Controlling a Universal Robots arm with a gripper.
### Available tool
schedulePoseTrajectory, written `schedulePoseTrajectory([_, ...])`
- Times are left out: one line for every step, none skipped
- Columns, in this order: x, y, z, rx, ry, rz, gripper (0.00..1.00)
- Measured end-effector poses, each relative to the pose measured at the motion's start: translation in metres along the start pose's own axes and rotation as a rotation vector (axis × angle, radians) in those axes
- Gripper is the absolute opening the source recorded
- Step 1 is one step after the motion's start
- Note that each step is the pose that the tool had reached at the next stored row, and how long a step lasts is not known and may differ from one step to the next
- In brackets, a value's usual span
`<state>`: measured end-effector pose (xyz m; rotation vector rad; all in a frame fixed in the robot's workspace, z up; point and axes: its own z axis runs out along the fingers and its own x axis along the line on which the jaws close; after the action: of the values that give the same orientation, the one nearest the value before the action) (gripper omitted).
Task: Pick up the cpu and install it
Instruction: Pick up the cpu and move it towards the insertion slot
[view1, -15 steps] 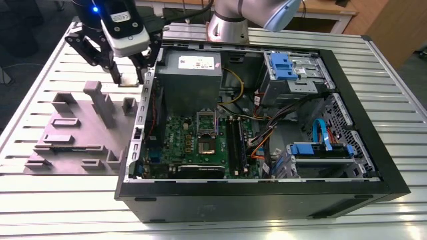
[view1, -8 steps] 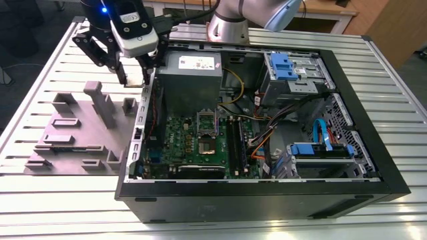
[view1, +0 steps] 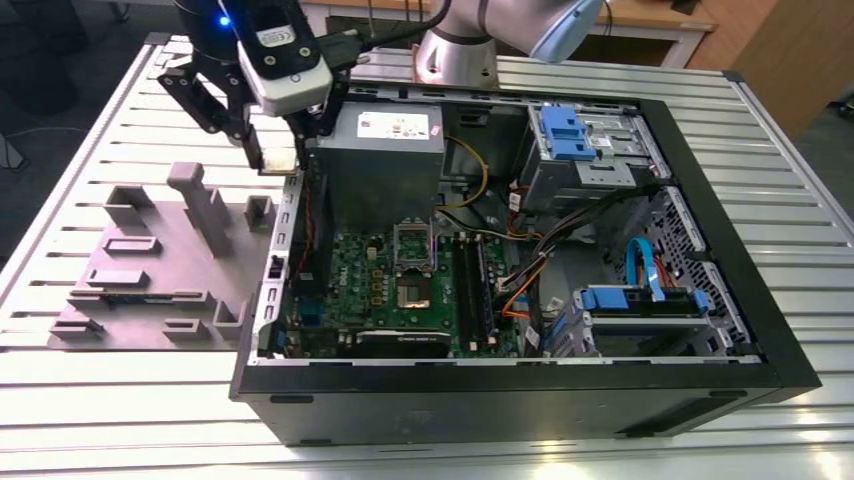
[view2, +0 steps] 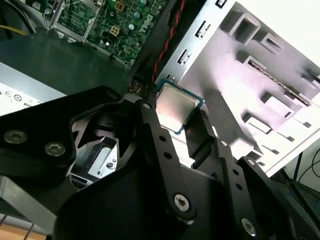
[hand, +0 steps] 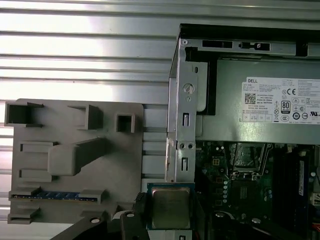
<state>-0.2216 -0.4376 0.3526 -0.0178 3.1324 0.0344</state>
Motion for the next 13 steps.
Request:
schedulePoseTrajectory([-0.0009,0.0,0.0,0.0001,0.0001,0.0,0.47])
schedulePoseTrajectory([-0.0017,0.0,0.0,0.0001,0.0001,0.0,0.47])
schedulePoseTrajectory([-0.0024,0.0,0.0,0.0,0.0,0.0,0.47])
schedulePoseTrajectory([-0.0031,0.0,0.0,0.0001,0.0001,0.0,0.47])
schedulePoseTrajectory([-0.0039,0.0,0.0,0.0002,0.0001,0.0,0.47])
schedulePoseTrajectory([-0.0047,-0.0001,0.0,0.0001,0.0001,0.0,0.47])
schedulePoseTrajectory([-0.0054,-0.0001,0.0,0.0001,0.0001,0.0,0.47])
schedulePoseTrajectory([-0.0061,-0.0001,0.0,0.0001,0.0001,0.0,0.47])
schedulePoseTrajectory([-0.0069,-0.0001,0.0001,0.0,0.0,0.0,0.47])
schedulePoseTrajectory([-0.0078,-0.0001,0.0,0.0,0.0001,0.0,0.47])
schedulePoseTrajectory([-0.0087,-0.0001,0.0001,0.0001,0.0,0.0,0.47])
schedulePoseTrajectory([-0.0094,-0.0001,0.0,0.0001,0.0001,0.0,0.47])
schedulePoseTrajectory([-0.0099,-0.0001,0.0,0.0001,0.0002,0.0,0.47])
